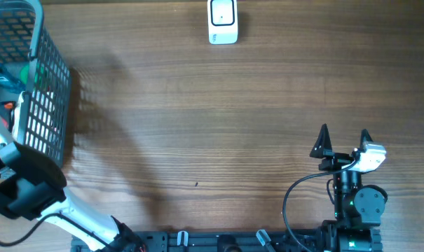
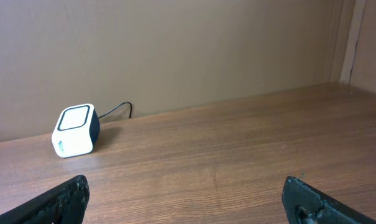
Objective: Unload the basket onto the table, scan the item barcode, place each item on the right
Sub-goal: 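Reach into the basket and grasp the blue Listerine bottle with left gripper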
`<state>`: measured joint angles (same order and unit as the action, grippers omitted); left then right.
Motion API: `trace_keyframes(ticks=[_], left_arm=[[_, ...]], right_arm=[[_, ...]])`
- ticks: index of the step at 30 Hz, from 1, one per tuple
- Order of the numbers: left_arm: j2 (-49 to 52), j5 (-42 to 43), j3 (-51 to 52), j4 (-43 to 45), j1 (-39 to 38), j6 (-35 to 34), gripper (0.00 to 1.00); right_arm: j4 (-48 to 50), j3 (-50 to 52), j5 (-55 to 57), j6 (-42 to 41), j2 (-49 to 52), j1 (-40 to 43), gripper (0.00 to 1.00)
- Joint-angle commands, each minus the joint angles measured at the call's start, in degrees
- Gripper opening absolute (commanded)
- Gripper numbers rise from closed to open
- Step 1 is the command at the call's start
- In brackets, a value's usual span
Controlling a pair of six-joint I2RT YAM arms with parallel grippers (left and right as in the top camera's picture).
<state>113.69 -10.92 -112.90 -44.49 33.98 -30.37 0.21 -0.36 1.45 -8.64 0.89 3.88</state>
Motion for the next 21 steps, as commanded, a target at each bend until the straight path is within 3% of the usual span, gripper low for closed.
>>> trace_keyframes(ticks=[1, 17, 21], left_arm=[[2.4, -1.0, -0.7, 2.5, 0.3, -0.3, 1.0], [12.2, -1.4, -0.7, 9.4, 0.3, -0.3, 1.0], [13.6, -1.7, -0.7, 10.4, 0.3, -0.3, 0.96]], right_arm=[[0.2, 0.1, -0.9, 1.1, -0.3, -0.2, 1.0], [0.2, 0.0, -0.9, 1.1, -0.3, -0.2, 1.0], [0.2, 0.1, -0.9, 1.1, -0.3, -0.2, 1.0]])
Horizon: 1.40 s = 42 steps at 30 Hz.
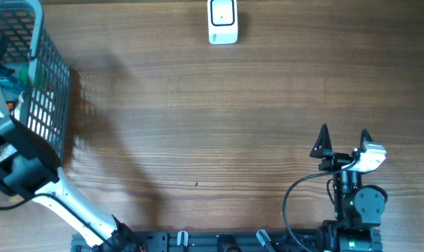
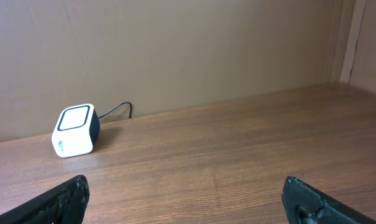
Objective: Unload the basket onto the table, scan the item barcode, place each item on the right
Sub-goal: 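Reach into the basket and grasp the blue Listerine bottle with left gripper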
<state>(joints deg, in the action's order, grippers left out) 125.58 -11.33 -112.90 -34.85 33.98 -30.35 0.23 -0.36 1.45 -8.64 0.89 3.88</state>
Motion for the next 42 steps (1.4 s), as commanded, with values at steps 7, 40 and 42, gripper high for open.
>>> trace_keyframes(ticks=[7, 40, 42], left_arm=[[3.6, -1.6, -0.7, 0.9, 0.3, -0.3, 0.59], [4.7, -3.7, -0.7, 0.9, 2.0, -0.2, 0.27], [4.7, -3.7, -0.7, 0.8, 2.0, -0.2, 0.24]], right_arm=[[0.2, 0.1, -0.9, 1.1, -0.3, -0.2, 1.0], [0.2, 0.1, -1.0, 1.1, -0.2, -0.2, 1.0], [0.2, 0.1, -0.9, 1.1, -0.2, -0.2, 1.0]])
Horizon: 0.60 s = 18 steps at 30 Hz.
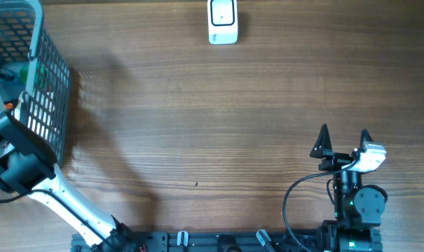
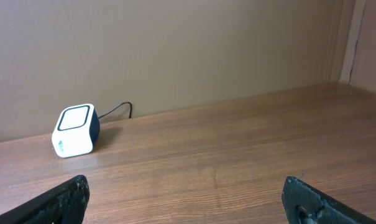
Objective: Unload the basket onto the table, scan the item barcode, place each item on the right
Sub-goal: 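Reach into the basket and grasp the blue Listerine bottle with left gripper, then lift the blue bottle out and set it upright near the scanner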
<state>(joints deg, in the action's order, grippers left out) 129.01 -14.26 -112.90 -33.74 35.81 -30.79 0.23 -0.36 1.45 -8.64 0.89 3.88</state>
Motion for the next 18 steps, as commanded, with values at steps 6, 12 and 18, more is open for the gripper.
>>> trace_keyframes(ticks=[6, 12, 18], left_arm=[[0.9, -0.8, -0.7, -1.3, 0.2, 0.3, 0.14], [-3.5, -0.8, -0.7, -3.1, 0.2, 0.3, 0.14], [-8.8, -0.8, -0.7, -4.5, 0.2, 0.5, 0.14]], right_arm=[[0.2, 0.1, -0.9, 1.1, -0.2, -0.2, 1.0], [0.2, 0.1, -0.9, 1.1, -0.2, -0.2, 1.0], [0.2, 0.1, -0.9, 1.1, -0.2, -0.2, 1.0]])
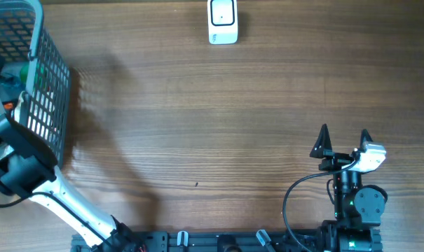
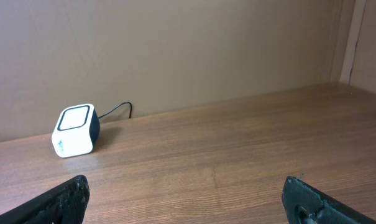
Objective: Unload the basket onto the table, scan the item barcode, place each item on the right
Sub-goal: 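Lift the blue bottle out and set it upright near the scanner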
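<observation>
The white barcode scanner [image 1: 222, 21] stands at the table's far edge, its window facing up; in the right wrist view the scanner [image 2: 74, 129] is far off to the left with its cable behind it. The items lie in a grey wire basket [image 1: 47, 84] at the far left, where only green and orange bits [image 1: 24, 73] show through the mesh. My left arm [image 1: 15, 164] reaches into the basket from the left edge, its fingers hidden. My right gripper [image 1: 345, 136] [image 2: 184, 190] rests open and empty at the front right.
The basket's tall wire wall [image 1: 54, 112] stands between the items and the bare wooden table [image 1: 197, 126]. A plain wall [image 2: 175, 50] rises right behind the scanner. The arm bases and cabling [image 1: 303, 203] sit along the front edge.
The left arm's wrist sits a touch lower in the overhead view, still at the basket. The right arm, scanner and basket are unchanged.
At first my left arm's wrist was lower at the left edge, beside the basket's near corner. By 2.0 s ago it stood farther up, reaching into the basket, and has stayed about there. My right gripper has stayed open and parked throughout.
</observation>
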`<state>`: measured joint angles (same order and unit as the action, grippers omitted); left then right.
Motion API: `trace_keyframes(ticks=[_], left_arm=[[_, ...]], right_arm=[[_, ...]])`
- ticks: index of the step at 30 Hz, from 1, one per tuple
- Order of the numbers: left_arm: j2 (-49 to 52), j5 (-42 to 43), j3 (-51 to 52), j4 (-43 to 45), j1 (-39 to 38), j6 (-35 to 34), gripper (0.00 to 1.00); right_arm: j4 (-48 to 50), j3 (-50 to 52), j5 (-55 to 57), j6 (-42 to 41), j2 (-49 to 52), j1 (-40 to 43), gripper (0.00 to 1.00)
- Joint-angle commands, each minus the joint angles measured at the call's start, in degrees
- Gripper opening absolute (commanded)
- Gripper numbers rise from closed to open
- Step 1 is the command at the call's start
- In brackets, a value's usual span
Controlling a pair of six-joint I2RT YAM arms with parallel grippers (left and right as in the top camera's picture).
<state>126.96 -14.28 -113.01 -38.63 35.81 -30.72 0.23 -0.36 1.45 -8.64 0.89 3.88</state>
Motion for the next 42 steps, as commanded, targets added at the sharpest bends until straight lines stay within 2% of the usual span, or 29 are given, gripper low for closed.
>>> trace_keyframes(ticks=[1, 7, 13, 21, 27, 32, 42], left_arm=[[-7.6, -0.8, -0.6, 0.0, 0.2, 0.4, 0.13], [-13.1, -0.5, -0.6, -2.4, 0.2, 0.4, 0.14], [-20.8, 2.5, -0.6, -6.1, 0.2, 0.4, 0.18], [-30.7, 13.8, -0.6, -8.8, -0.1, 0.2, 0.24], [-35.5, 24.7, -0.6, -9.5, -2.1, -2.0, 0.24], [-36.4, 31.5, -0.6, -10.1, -6.9, -3.2, 0.24], [-36.3, 30.4, -0.6, -14.2, -25.0, -2.7, 0.25]], right_arm=[[0.2, 0.0, -1.0, 1.1, -0.2, -0.2, 1.0], [0.2, 0.1, -0.9, 1.1, -0.2, -0.2, 1.0], [0.2, 0.1, -0.9, 1.1, -0.2, -0.2, 1.0], [0.2, 0.1, -0.9, 1.1, -0.2, -0.2, 1.0], [0.2, 0.1, -1.0, 1.1, -0.2, -0.2, 1.0], [0.2, 0.0, -0.9, 1.1, -0.2, -0.2, 1.0], [0.2, 0.1, -0.9, 1.1, -0.2, -0.2, 1.0]])
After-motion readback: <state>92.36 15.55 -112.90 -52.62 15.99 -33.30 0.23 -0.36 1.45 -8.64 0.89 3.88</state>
